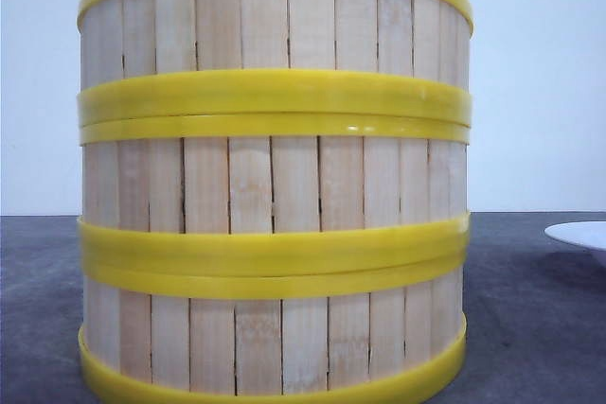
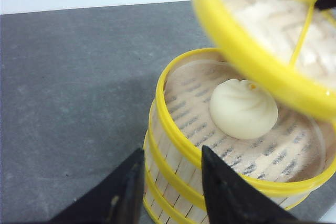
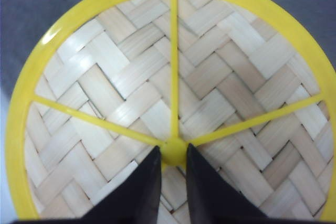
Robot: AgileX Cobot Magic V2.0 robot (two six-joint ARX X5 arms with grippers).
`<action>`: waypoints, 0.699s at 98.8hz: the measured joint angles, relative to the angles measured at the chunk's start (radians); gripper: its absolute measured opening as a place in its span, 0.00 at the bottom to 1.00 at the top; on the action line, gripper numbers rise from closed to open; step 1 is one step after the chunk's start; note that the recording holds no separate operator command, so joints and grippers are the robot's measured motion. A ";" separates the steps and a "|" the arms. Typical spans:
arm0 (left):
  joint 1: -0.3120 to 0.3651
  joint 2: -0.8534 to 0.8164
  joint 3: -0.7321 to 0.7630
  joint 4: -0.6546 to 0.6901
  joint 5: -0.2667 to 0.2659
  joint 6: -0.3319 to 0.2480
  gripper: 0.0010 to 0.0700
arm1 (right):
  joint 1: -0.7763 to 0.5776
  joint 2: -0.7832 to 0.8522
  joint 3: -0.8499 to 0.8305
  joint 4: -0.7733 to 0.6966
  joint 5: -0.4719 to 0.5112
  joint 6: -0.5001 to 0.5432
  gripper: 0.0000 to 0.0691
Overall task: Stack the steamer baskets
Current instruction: 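Lift the woven lid with the right gripper toward the stack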
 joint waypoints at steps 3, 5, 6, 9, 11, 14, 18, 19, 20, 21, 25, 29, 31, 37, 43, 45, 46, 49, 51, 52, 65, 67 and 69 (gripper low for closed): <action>0.000 0.000 0.000 -0.002 0.000 0.000 0.26 | 0.008 0.010 0.000 -0.002 0.000 -0.002 0.08; 0.000 0.000 0.000 -0.003 0.000 0.000 0.26 | 0.012 0.015 0.000 -0.003 0.000 -0.002 0.08; 0.000 0.000 0.000 -0.005 0.000 0.000 0.26 | 0.014 0.018 0.000 -0.003 0.000 -0.003 0.08; 0.000 0.000 0.000 -0.007 0.000 0.000 0.26 | 0.019 0.025 0.000 -0.005 0.000 -0.003 0.08; 0.000 0.000 0.000 -0.008 0.000 0.000 0.26 | 0.022 0.029 0.000 -0.006 0.000 -0.003 0.08; 0.000 0.000 0.000 -0.007 0.000 0.000 0.26 | 0.027 0.035 0.000 -0.007 0.000 -0.004 0.08; 0.000 0.000 0.000 -0.007 0.000 0.000 0.26 | 0.031 0.041 0.000 -0.008 0.000 -0.003 0.08; 0.000 0.000 0.000 -0.007 0.000 0.000 0.26 | 0.032 0.043 0.000 -0.008 0.000 -0.004 0.08; 0.000 0.000 0.000 -0.007 0.000 0.000 0.26 | 0.033 0.044 0.000 -0.008 0.000 -0.004 0.08; 0.000 0.000 0.000 -0.007 0.000 0.000 0.26 | 0.034 0.045 0.000 -0.008 0.000 -0.003 0.08; 0.000 0.000 0.000 -0.007 0.000 0.000 0.26 | 0.037 0.051 0.000 -0.009 0.000 -0.004 0.08; 0.000 0.000 0.000 -0.007 0.000 0.000 0.26 | 0.042 0.059 0.000 -0.012 0.000 -0.004 0.08; 0.000 0.000 0.000 -0.007 0.000 0.000 0.26 | 0.043 0.064 0.000 -0.013 0.000 -0.004 0.08; 0.000 0.000 0.000 -0.007 0.000 0.000 0.26 | 0.048 0.077 0.001 -0.015 -0.002 -0.004 0.08; 0.000 0.000 0.000 -0.007 0.000 0.000 0.26 | 0.051 0.090 0.001 -0.015 -0.005 -0.004 0.08; 0.000 0.000 0.000 -0.007 0.000 0.000 0.26 | 0.051 0.093 0.001 -0.015 -0.006 -0.004 0.08; 0.000 0.000 0.000 -0.007 0.000 0.000 0.26 | 0.051 0.095 0.001 -0.015 -0.006 -0.004 0.08; 0.000 0.000 0.000 -0.007 0.000 0.000 0.26 | 0.052 0.099 0.001 -0.015 -0.007 -0.004 0.08; 0.000 0.000 0.000 -0.007 0.000 0.000 0.26 | 0.053 0.101 0.001 -0.015 -0.008 -0.004 0.08; 0.000 0.000 0.000 -0.007 0.000 0.000 0.26 | 0.053 0.102 0.001 -0.015 -0.008 -0.004 0.08; 0.000 0.000 0.000 -0.007 0.000 0.000 0.26 | 0.053 0.104 0.001 -0.014 -0.024 -0.004 0.08; 0.000 0.000 0.000 -0.007 0.000 0.000 0.26 | 0.053 0.104 0.001 -0.014 -0.025 -0.004 0.08; 0.000 0.000 0.000 -0.007 0.000 0.000 0.26 | 0.054 0.104 0.001 -0.014 -0.025 -0.005 0.08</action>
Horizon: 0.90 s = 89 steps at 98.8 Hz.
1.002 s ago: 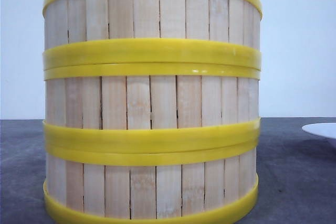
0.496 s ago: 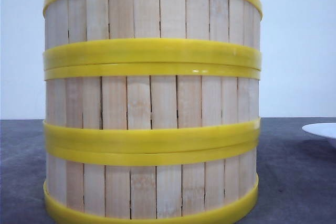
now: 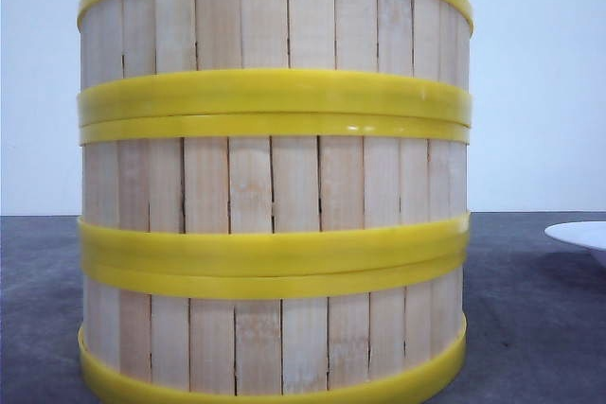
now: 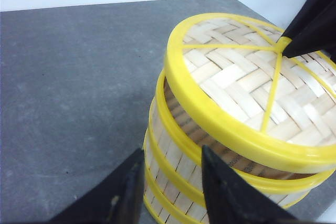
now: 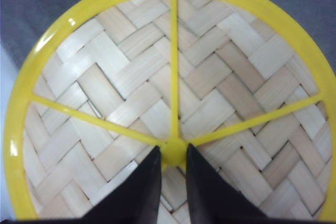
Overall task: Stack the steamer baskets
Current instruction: 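Lift the woven lid with the right gripper toward the stack, then lower the lid onto the top basket and open the right gripper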
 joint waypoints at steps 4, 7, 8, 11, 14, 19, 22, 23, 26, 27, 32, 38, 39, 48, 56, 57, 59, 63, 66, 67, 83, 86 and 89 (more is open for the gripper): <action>0.000 0.000 0.000 0.000 0.000 0.000 0.26 | 0.001 0.000 0.000 0.000 0.000 0.000 0.08; 0.000 0.000 0.000 0.000 0.000 0.000 0.26 | 0.001 0.000 0.000 0.000 -0.002 0.000 0.08; 0.000 0.000 0.000 0.000 0.000 0.000 0.26 | 0.001 0.000 0.000 0.000 -0.003 0.000 0.08; 0.000 0.000 0.000 0.000 0.000 0.000 0.26 | 0.001 0.000 0.000 0.000 -0.006 0.000 0.08; 0.000 0.000 0.000 0.000 0.000 0.000 0.26 | 0.001 0.000 0.000 0.000 -0.012 0.000 0.08; 0.000 0.000 0.000 0.000 0.000 0.000 0.26 | 0.001 0.000 0.000 0.000 -0.026 0.000 0.08; 0.000 0.000 0.000 0.000 0.000 0.000 0.26 | 0.001 0.000 0.000 0.001 -0.031 0.000 0.08; 0.000 0.000 0.000 0.000 0.000 0.000 0.26 | 0.001 0.000 0.000 0.001 -0.032 0.000 0.08; 0.000 0.000 0.000 0.000 0.000 0.000 0.26 | 0.001 0.002 0.000 0.000 -0.034 0.000 0.08; 0.000 0.000 0.000 0.000 0.000 0.000 0.26 | 0.001 0.002 0.000 0.000 -0.034 0.000 0.08; 0.000 0.000 0.000 0.000 0.000 0.000 0.26 | 0.002 0.005 0.000 -0.001 -0.034 0.000 0.08; 0.000 0.000 0.000 0.000 0.000 0.000 0.26 | 0.002 0.014 0.000 -0.002 -0.034 0.000 0.08; 0.000 0.000 0.000 0.000 0.000 0.000 0.26 | 0.002 0.016 0.000 -0.002 -0.033 0.000 0.08; 0.000 0.000 0.000 0.000 0.000 0.000 0.26 | 0.002 0.033 0.000 -0.003 -0.029 0.000 0.08; 0.000 0.000 0.000 -0.001 0.000 0.000 0.26 | 0.002 0.039 0.000 0.000 -0.029 0.000 0.08; 0.000 0.000 0.000 -0.001 0.000 0.000 0.26 | 0.002 0.039 0.000 0.000 -0.029 0.000 0.08; 0.000 0.000 0.000 -0.001 0.000 0.000 0.26 | 0.002 0.039 0.000 0.001 -0.029 0.000 0.08; 0.000 0.000 0.000 -0.002 0.000 0.000 0.26 | 0.002 0.039 0.000 0.001 -0.029 0.000 0.08; 0.000 0.000 0.000 -0.002 0.000 0.000 0.26 | 0.002 0.039 0.000 0.001 -0.029 0.000 0.08; 0.000 0.000 0.000 -0.002 0.000 0.000 0.26 | 0.002 0.039 0.000 0.000 -0.029 0.000 0.08; 0.000 0.000 0.000 -0.003 0.000 0.000 0.26 | 0.002 0.048 0.000 -0.001 -0.027 0.000 0.08; 0.000 0.000 0.000 -0.003 0.000 0.000 0.26 | 0.002 0.050 0.000 -0.001 -0.027 0.000 0.08; 0.000 0.000 0.000 -0.003 0.000 0.000 0.26 | 0.002 0.052 0.000 -0.001 -0.027 0.000 0.08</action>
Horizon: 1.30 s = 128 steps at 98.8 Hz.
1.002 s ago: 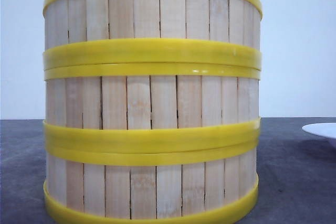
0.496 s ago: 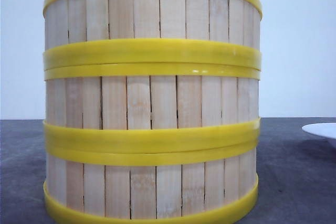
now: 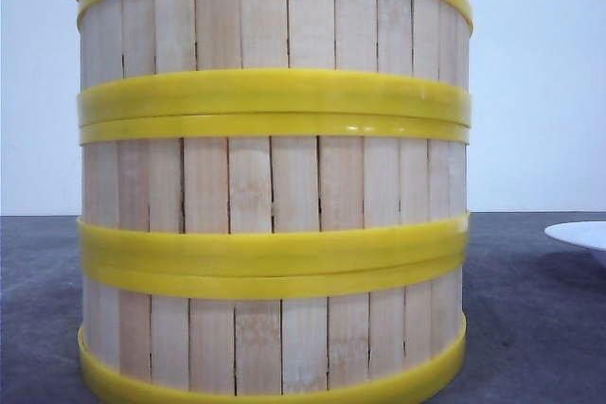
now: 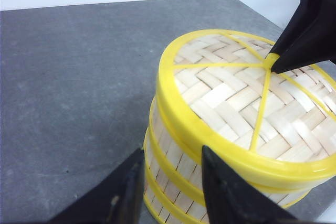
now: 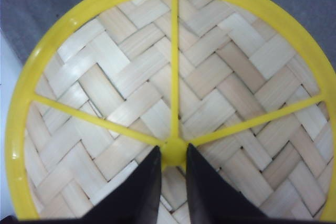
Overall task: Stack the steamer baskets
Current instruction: 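Lower the lid onto the top basket and open the right gripper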
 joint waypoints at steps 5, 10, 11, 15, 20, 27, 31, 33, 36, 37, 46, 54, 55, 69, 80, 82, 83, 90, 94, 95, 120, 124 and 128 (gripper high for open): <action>0.000 0.000 0.000 0.000 0.000 0.000 0.26 | 0.000 0.003 0.000 0.000 0.000 0.000 0.08; 0.000 0.000 0.000 0.000 0.000 0.000 0.26 | 0.000 0.004 0.000 -0.002 0.000 0.000 0.08; 0.000 0.000 0.000 0.000 0.000 0.000 0.26 | 0.000 0.005 0.000 -0.002 0.000 0.000 0.08; 0.000 0.000 0.000 0.000 0.000 0.000 0.26 | 0.000 0.006 0.000 -0.005 0.001 0.000 0.08; 0.000 0.000 0.000 0.000 0.000 0.000 0.26 | -0.002 0.008 0.000 -0.006 0.001 0.000 0.08; 0.000 0.000 0.000 0.000 0.000 0.000 0.26 | -0.006 0.011 0.000 -0.006 0.003 -0.002 0.08; 0.000 0.000 0.000 0.000 0.000 0.000 0.26 | -0.006 0.012 0.000 -0.006 0.010 -0.003 0.08; 0.000 0.000 0.000 0.000 0.000 0.000 0.26 | -0.006 0.012 0.000 -0.006 0.014 -0.003 0.08; 0.000 0.000 0.000 0.000 0.000 0.000 0.26 | -0.006 0.012 0.000 -0.007 0.021 -0.003 0.08; 0.000 0.000 0.000 0.000 0.000 0.000 0.26 | -0.006 0.012 0.000 -0.008 0.023 -0.003 0.08; 0.000 0.000 0.000 0.000 0.000 0.000 0.26 | -0.012 0.012 0.000 -0.007 0.028 -0.003 0.08; 0.000 0.000 0.000 -0.001 0.000 0.000 0.26 | -0.017 0.012 0.000 -0.010 0.026 -0.003 0.08; 0.000 0.000 0.000 0.000 0.000 0.000 0.26 | -0.018 0.012 0.000 -0.010 0.025 -0.003 0.08; 0.000 0.000 0.000 -0.001 0.000 0.000 0.26 | -0.026 0.012 0.000 -0.013 0.019 -0.003 0.08; 0.000 0.000 0.000 -0.001 0.000 0.000 0.26 | -0.026 0.013 0.000 -0.013 0.019 -0.003 0.08; 0.000 0.000 0.000 -0.001 0.000 0.000 0.26 | -0.026 0.013 0.000 -0.013 0.019 -0.003 0.08; 0.000 0.000 0.000 -0.001 0.000 0.000 0.26 | -0.026 0.014 0.000 -0.013 0.019 -0.003 0.08; 0.000 0.000 0.000 -0.002 0.000 0.000 0.26 | -0.027 0.018 0.000 -0.016 0.018 -0.003 0.08; 0.000 0.000 0.000 -0.002 0.000 0.000 0.26 | -0.027 0.020 0.000 -0.022 0.016 -0.003 0.09; 0.000 0.000 0.000 -0.002 0.000 0.000 0.26 | -0.027 0.021 0.000 -0.023 0.016 -0.003 0.09; 0.000 0.000 0.000 -0.003 0.000 0.000 0.26 | -0.031 0.032 0.003 -0.015 0.022 -0.004 0.37; 0.000 0.000 0.000 -0.003 0.000 0.000 0.26 | -0.031 0.032 0.003 -0.013 0.022 -0.004 0.38; 0.000 0.000 0.000 -0.004 0.000 0.000 0.26 | -0.031 0.032 0.003 -0.013 0.022 -0.004 0.39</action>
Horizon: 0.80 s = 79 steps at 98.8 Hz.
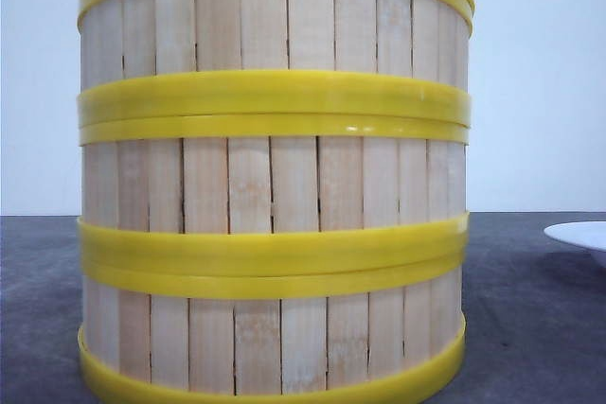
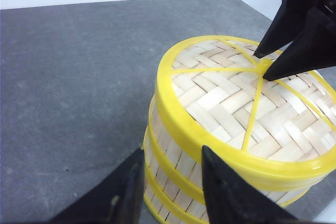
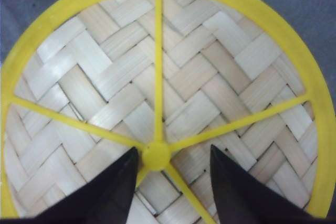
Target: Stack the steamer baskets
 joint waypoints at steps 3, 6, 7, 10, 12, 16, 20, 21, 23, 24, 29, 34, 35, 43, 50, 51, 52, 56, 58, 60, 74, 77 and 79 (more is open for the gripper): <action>0.000 0.000 0.000 0.000 0.000 0.000 0.26 | 0.000 -0.002 0.000 0.000 0.000 0.000 0.39; 0.000 0.000 0.000 -0.001 0.000 0.000 0.26 | 0.000 -0.004 0.000 0.000 0.002 0.000 0.39; 0.000 0.000 0.000 -0.001 0.000 0.000 0.26 | 0.000 -0.005 0.000 0.001 0.003 0.000 0.39; 0.000 0.000 0.000 -0.003 0.000 0.000 0.26 | 0.000 -0.010 0.000 0.006 0.007 0.000 0.39; 0.000 0.000 0.000 -0.004 0.000 0.000 0.26 | 0.000 -0.014 0.000 0.012 0.010 0.000 0.39; 0.000 0.000 0.000 -0.007 0.000 0.000 0.26 | 0.000 -0.027 0.000 0.022 0.013 0.000 0.39; 0.000 0.000 0.000 -0.008 0.000 0.000 0.26 | 0.000 -0.045 0.000 0.030 0.020 0.000 0.39; 0.000 0.000 0.000 -0.008 0.000 0.000 0.26 | 0.000 -0.050 0.000 0.032 0.024 0.000 0.39; 0.000 0.000 0.000 -0.008 0.000 0.000 0.26 | 0.000 -0.062 0.000 0.038 0.026 0.001 0.39; 0.000 0.000 0.000 -0.008 0.000 0.000 0.26 | 0.000 -0.068 0.000 0.040 0.027 0.001 0.39; 0.000 0.000 0.000 -0.008 0.000 0.000 0.26 | 0.000 -0.098 0.007 0.048 0.028 0.002 0.39; 0.000 0.000 0.000 -0.008 0.000 0.000 0.26 | 0.000 -0.128 0.018 0.061 0.031 0.004 0.39; 0.000 0.000 0.000 -0.008 0.000 0.000 0.26 | 0.000 -0.135 0.020 0.064 0.031 0.005 0.39; 0.000 0.000 0.000 -0.008 0.000 0.000 0.26 | 0.000 -0.183 0.034 0.087 0.041 0.006 0.39; 0.000 0.000 0.000 -0.008 0.000 0.000 0.26 | 0.000 -0.227 0.034 0.097 0.079 0.009 0.39; 0.000 0.000 0.000 -0.008 0.000 0.000 0.26 | 0.000 -0.233 0.034 0.097 0.086 0.010 0.39; 0.000 0.000 0.000 -0.008 0.000 0.000 0.26 | 0.000 -0.239 0.034 0.098 0.093 0.010 0.39; 0.000 0.000 0.000 -0.008 0.000 0.000 0.26 | 0.000 -0.263 0.034 0.099 0.127 0.013 0.39; 0.000 0.000 0.000 -0.008 0.000 0.000 0.26 | 0.000 -0.277 0.034 0.101 0.147 0.017 0.39; 0.000 0.000 0.000 -0.008 0.000 0.000 0.26 | 0.000 -0.290 0.034 0.104 0.168 0.019 0.39; 0.000 0.000 0.000 -0.007 0.000 0.000 0.26 | 0.000 -0.391 0.034 0.111 0.337 0.040 0.39; 0.000 0.000 0.000 -0.006 0.000 0.000 0.26 | 0.000 -0.410 0.034 0.111 0.371 0.043 0.39; 0.000 0.000 0.000 -0.005 0.000 0.000 0.26 | 0.000 -0.423 0.034 0.111 0.392 0.045 0.39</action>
